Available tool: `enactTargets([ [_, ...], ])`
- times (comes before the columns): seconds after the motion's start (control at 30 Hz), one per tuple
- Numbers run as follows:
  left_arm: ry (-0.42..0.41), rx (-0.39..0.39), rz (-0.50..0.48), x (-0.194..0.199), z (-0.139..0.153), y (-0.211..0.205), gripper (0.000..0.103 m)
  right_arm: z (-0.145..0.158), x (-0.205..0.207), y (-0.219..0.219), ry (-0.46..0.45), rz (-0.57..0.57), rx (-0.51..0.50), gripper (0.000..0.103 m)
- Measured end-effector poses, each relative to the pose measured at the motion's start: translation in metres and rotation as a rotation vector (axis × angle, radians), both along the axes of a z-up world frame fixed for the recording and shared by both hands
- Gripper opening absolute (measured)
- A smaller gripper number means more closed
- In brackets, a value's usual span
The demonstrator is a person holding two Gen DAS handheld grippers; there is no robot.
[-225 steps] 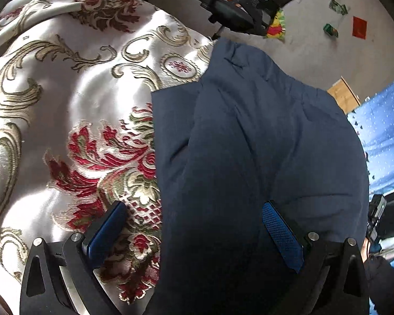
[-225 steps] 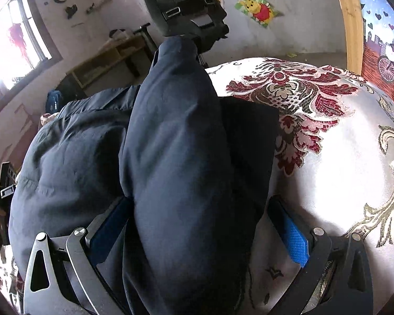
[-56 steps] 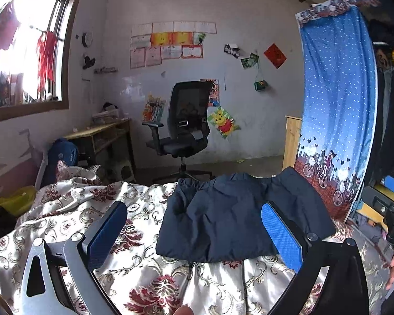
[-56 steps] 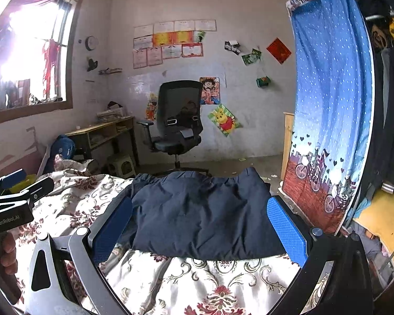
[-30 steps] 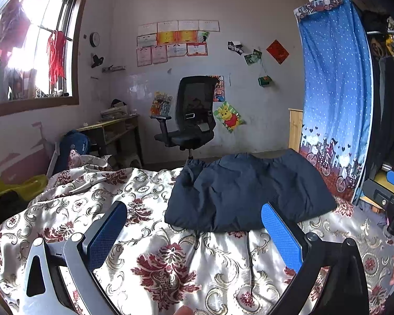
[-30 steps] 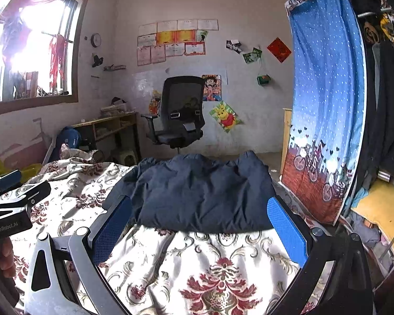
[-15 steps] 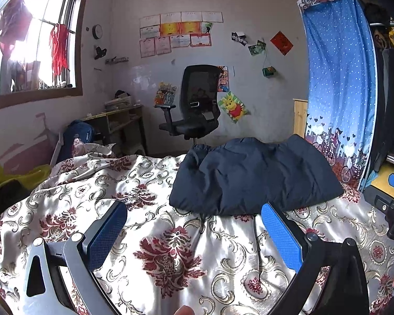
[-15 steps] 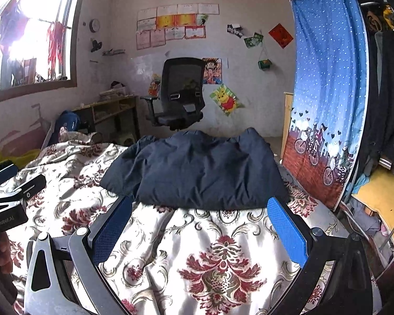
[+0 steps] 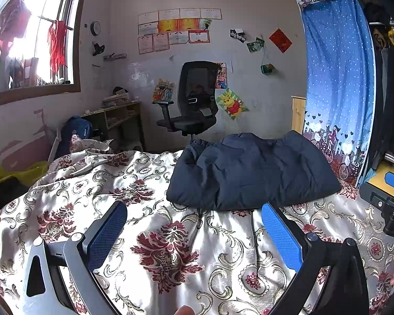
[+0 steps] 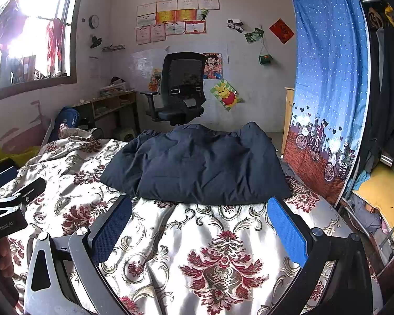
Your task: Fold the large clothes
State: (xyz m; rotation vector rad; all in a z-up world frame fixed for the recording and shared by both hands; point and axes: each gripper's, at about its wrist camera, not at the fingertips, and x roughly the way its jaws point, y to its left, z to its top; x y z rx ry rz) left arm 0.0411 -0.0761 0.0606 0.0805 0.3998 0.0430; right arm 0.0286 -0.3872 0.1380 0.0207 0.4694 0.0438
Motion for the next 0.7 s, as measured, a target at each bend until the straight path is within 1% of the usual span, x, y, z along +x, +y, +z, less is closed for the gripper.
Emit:
enactTargets([
  [0.7,0.003,0.000,0.002,0.0001,-0.0003,-0.0008,0.103,-0.0002,0.0009,-0.0004,0.005,0.000,0.006,0.101],
])
